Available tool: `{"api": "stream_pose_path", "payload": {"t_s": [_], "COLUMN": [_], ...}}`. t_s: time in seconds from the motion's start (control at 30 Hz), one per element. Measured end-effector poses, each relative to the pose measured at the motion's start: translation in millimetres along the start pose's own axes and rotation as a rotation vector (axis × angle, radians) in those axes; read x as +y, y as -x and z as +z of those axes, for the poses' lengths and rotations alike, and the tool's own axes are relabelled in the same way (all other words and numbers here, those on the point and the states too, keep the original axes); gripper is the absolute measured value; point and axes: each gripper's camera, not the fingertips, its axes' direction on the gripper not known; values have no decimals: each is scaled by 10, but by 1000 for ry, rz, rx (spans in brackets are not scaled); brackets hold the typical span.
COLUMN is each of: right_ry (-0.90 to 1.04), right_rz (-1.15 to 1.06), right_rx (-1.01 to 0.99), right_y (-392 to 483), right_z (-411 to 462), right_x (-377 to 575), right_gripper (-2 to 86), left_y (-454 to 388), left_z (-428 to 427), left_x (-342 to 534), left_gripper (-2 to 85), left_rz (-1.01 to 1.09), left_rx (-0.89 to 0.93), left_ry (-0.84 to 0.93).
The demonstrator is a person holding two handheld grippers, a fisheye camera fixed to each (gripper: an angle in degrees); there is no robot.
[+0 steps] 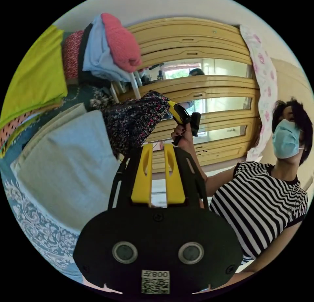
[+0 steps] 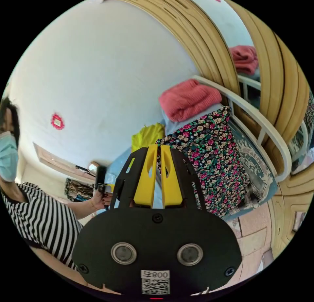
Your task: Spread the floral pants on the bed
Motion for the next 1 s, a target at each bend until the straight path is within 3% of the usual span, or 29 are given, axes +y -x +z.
{"api": "stream_pose_path", "payload": {"t_s": [0.17, 0.43, 0.67, 0.83, 1.0], "right_ry": [-95, -175, -117, -40, 51], "right_rz": [-200, -483, -587, -611, -603], "right_rx": [-127, -279, -327, -388, -465], "right_y": [1135, 3009, 4518, 5275, 5803], "right_z": [-303, -346, 276, 880, 1577], "right_x": [349, 952, 1693, 2210, 2685], "right_gripper": [14, 13, 12, 12, 12], "left_y": [-961, -2636, -3567, -4119, -4634], "left_z": [-152, -846, -1279, -1817, -2677], "left_x": [-140, 524, 1358, 2158, 3102], "left_gripper": [105, 169, 154, 39, 21], "left_rz": [236, 462, 460, 381, 288], "left_rx": [-79, -470, -498, -545, -593], "left_ry": [-22, -146, -178, -228, -343]}}
